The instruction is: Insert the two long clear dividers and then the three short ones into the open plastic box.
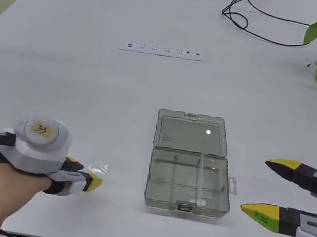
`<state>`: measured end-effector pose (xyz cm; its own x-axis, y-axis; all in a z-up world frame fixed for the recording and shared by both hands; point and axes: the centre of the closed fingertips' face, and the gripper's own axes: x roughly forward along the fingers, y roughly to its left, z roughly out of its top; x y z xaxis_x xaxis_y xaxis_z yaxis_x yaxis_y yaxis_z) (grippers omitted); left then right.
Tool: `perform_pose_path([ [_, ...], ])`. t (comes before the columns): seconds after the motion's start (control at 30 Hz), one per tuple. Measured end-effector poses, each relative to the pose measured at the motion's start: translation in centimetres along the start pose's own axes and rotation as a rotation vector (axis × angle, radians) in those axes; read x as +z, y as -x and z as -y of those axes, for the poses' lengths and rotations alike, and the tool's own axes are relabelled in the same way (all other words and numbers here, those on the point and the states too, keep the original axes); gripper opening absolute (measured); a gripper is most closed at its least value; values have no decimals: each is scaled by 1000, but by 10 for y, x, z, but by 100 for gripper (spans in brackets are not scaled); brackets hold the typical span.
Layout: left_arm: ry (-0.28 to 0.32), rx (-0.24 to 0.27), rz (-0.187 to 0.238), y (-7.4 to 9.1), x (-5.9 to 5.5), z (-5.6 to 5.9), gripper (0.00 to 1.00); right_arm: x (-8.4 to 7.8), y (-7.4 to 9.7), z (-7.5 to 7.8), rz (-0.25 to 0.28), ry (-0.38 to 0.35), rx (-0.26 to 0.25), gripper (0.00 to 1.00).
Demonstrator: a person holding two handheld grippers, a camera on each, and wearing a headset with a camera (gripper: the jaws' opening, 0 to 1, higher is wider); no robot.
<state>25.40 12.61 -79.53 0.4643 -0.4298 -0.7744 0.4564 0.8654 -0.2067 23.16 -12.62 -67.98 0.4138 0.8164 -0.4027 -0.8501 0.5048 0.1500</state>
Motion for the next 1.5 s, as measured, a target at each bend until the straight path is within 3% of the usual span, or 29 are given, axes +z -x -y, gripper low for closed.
perform_pose_path([
  [0.4, 55, -102, 223, 33, 57, 51, 30, 51, -23, -15, 101, -104, -26, 52],
  [0.5, 54, -140, 265, 39, 71, 69, 30, 63, -31, -20, 136, -168, -33, 48],
  [0.7, 67, -206, 337, 47, 92, 96, 30, 70, -45, -22, 155, -279, -63, 38],
  [0.93, 44, -270, 366, 49, 103, 125, 30, 73, -65, -35, 143, -336, -61, 28],
  [1.1, 12, -292, 366, 48, 106, 137, 30, 73, -73, -39, 136, -390, -67, 21],
  [1.5, -20, -319, 371, 49, 109, 145, 30, 67, -83, -41, 110, -438, -88, 13],
])
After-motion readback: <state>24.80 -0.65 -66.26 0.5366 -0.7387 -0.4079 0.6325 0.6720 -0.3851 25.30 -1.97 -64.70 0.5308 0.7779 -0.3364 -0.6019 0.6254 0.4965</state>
